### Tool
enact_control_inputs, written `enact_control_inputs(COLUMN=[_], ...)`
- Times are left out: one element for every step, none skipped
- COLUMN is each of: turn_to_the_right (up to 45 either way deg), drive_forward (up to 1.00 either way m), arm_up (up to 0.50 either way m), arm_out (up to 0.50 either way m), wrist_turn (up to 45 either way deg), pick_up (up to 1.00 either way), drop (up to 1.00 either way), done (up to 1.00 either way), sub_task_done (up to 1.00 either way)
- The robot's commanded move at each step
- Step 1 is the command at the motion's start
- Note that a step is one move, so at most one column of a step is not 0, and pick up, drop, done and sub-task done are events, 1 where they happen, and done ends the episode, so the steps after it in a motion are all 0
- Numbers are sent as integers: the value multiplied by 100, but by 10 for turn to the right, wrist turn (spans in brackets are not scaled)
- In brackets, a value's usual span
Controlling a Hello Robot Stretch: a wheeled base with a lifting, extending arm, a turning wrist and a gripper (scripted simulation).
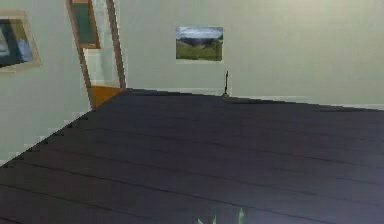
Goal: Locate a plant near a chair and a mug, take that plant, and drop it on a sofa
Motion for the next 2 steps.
enact_control_inputs(turn_to_the_right=[0,-210], drive_forward=[50,0], arm_up=[0,0], arm_out=[0,0], wrist_turn=[0,0], pick_up=[0,0], drop=[0,0], done=[0,0], sub_task_done=[0,0])
